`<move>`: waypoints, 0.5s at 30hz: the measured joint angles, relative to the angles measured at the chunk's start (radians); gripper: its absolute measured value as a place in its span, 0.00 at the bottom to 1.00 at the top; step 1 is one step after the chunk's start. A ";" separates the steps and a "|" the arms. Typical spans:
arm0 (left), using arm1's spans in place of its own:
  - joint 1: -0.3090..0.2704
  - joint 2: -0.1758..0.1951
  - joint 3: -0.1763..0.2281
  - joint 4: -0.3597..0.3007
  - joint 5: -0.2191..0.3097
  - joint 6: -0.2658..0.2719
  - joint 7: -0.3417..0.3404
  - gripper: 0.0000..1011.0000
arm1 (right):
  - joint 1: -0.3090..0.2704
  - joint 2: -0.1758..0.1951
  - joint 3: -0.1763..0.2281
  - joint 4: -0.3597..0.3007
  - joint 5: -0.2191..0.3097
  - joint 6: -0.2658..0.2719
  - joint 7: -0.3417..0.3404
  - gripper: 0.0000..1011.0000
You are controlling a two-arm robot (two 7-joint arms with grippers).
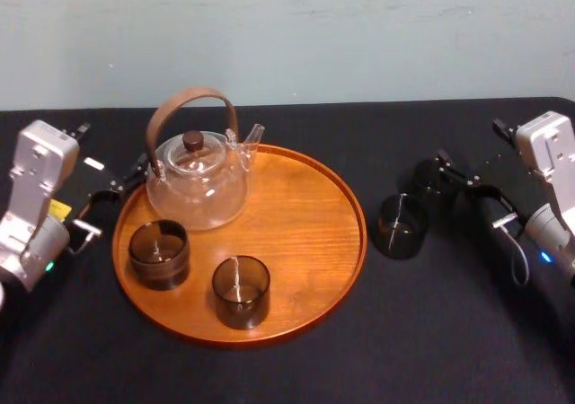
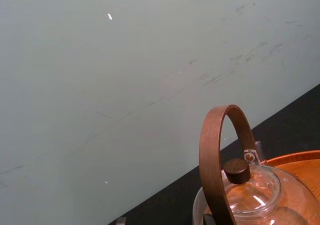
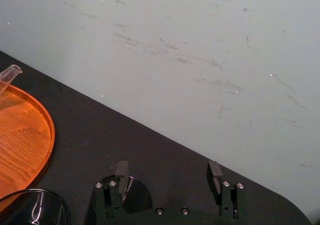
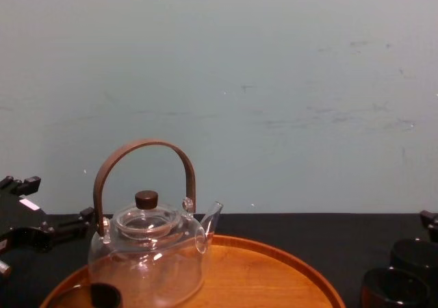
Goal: Pick up the glass from the table and place it on the tray.
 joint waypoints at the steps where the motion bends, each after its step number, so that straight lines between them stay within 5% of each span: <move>1: 0.000 0.000 0.000 0.000 0.000 0.000 0.000 0.99 | 0.000 0.000 0.000 0.000 0.000 0.000 0.000 0.99; 15: 0.000 0.000 0.000 0.000 0.000 0.000 0.000 0.99 | 0.000 0.000 0.000 0.000 0.000 0.000 0.000 0.99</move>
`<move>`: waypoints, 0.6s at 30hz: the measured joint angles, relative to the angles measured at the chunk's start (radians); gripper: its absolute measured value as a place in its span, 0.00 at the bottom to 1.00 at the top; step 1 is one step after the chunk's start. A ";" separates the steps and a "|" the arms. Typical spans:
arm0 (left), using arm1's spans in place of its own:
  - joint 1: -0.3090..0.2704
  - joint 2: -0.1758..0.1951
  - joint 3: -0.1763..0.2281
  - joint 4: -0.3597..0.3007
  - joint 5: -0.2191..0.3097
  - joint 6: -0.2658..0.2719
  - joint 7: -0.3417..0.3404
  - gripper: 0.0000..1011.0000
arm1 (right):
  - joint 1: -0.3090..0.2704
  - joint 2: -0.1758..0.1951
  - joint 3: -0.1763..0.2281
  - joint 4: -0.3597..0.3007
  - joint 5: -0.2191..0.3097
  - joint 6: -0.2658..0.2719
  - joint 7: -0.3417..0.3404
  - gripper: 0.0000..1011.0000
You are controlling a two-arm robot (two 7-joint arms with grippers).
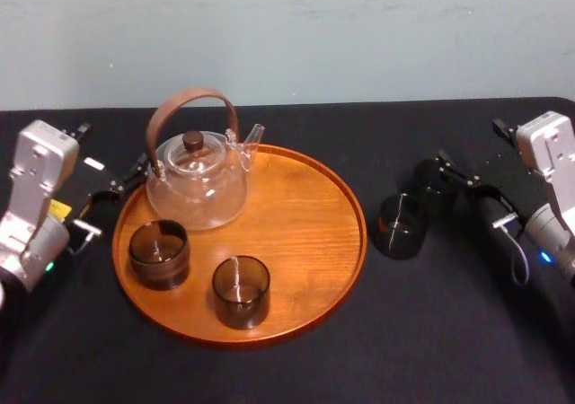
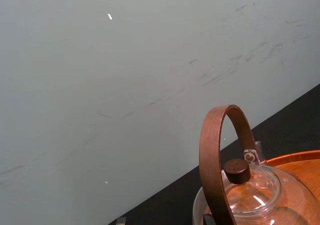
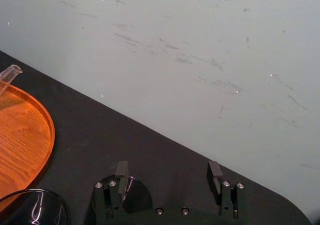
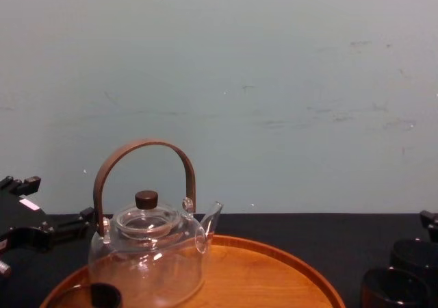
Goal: Pick up the glass from the table and place it on the tray.
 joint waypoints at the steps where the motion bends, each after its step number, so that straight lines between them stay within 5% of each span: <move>1: 0.000 0.000 0.000 0.000 0.000 0.000 0.000 0.99 | 0.000 0.000 0.000 0.000 0.000 0.000 0.000 0.99; 18: 0.000 0.000 0.000 0.000 0.000 0.000 0.000 0.99 | 0.000 0.000 0.000 0.000 0.000 0.000 0.000 0.99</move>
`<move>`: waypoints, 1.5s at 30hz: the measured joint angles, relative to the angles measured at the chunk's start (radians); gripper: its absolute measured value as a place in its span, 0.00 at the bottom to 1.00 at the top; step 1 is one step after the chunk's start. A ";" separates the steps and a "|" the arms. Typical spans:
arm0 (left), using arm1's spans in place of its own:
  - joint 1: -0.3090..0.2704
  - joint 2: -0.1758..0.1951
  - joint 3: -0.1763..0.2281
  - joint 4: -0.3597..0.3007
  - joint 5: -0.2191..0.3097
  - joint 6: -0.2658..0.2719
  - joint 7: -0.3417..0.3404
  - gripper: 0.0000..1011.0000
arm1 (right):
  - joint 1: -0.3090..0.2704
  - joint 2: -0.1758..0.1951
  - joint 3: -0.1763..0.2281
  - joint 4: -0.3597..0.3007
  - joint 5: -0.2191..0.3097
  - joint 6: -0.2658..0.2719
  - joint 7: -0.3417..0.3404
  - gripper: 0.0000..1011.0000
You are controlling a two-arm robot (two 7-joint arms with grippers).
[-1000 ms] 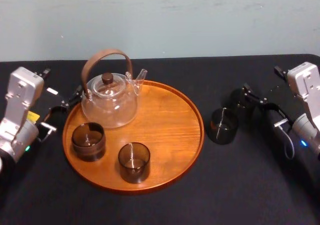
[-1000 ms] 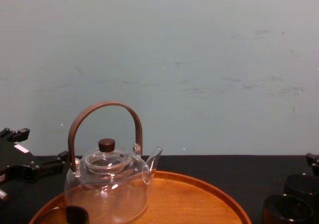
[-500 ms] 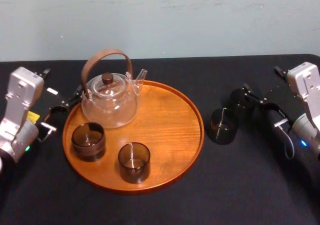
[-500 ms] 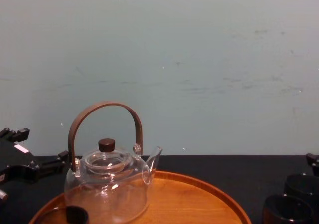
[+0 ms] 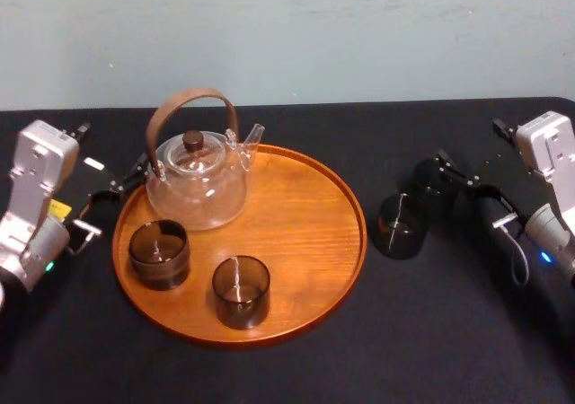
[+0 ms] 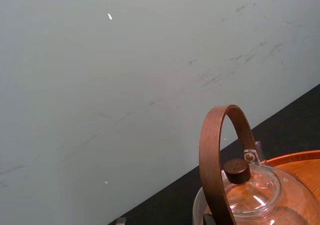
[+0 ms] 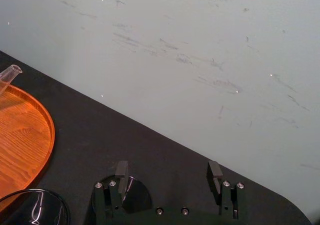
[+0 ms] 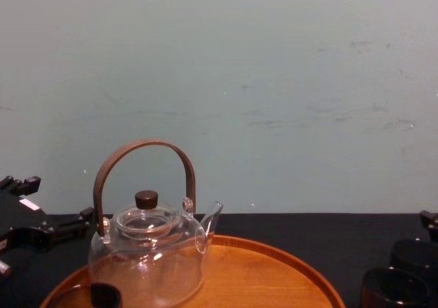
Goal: Pick up the glass from the table and place it on the tray.
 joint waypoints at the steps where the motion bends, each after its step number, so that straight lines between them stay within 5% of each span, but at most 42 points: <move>1: 0.000 0.000 0.000 0.000 0.000 0.000 0.000 0.99 | 0.000 0.000 0.000 0.000 0.000 0.000 0.000 0.99; 23: 0.000 0.000 0.000 0.000 0.000 0.000 0.000 0.99 | -0.027 0.000 0.024 -0.013 0.013 -0.011 0.030 0.99; 45: 0.000 0.000 0.000 0.000 0.000 0.000 0.000 0.99 | -0.248 0.070 0.091 -0.254 0.051 0.044 0.097 0.99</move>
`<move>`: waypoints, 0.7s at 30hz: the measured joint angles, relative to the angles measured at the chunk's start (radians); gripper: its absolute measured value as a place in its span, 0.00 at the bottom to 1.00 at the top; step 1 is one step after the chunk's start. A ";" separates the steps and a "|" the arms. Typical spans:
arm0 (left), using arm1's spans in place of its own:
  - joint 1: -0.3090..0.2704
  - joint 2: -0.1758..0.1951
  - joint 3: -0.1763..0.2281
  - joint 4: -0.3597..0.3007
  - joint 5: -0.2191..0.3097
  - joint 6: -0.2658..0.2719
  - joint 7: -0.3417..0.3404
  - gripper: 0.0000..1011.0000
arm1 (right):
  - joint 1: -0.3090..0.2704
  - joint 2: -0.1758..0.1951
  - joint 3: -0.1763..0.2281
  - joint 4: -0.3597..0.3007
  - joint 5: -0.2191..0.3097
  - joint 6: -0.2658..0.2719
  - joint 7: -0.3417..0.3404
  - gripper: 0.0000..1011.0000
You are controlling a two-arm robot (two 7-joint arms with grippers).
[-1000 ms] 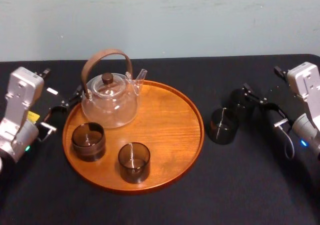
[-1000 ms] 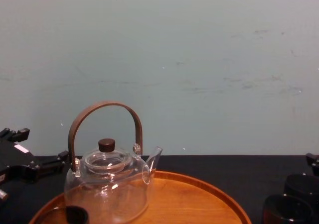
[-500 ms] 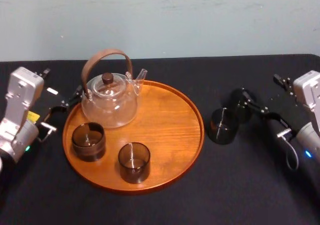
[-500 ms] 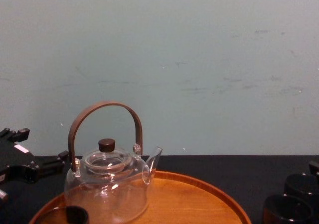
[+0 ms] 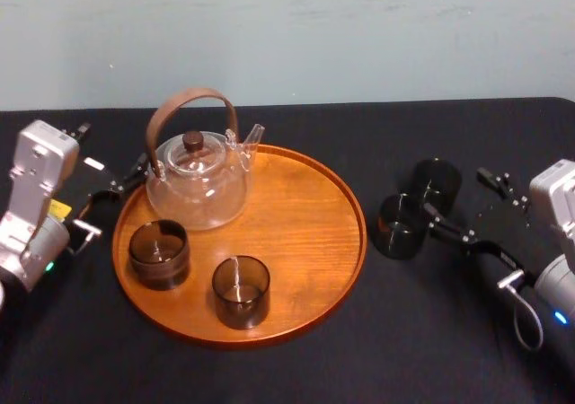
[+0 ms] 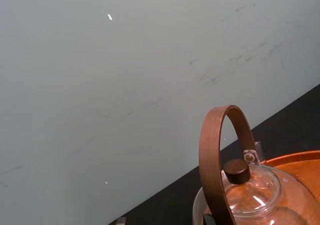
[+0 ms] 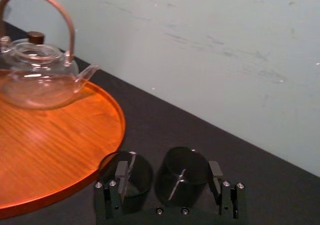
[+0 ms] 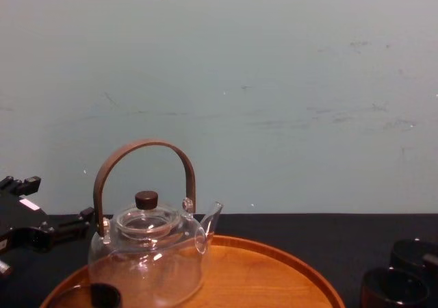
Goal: Pick up the glass from the table and place it on the tray.
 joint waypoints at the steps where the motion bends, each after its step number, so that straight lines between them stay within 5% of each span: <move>1: 0.000 0.000 0.000 0.000 0.000 0.000 0.000 0.99 | -0.008 0.000 0.001 -0.007 0.000 0.003 0.005 0.99; 21: 0.000 0.000 0.000 0.000 0.000 0.000 0.000 0.99 | -0.005 -0.066 -0.012 0.021 -0.014 0.068 0.072 0.99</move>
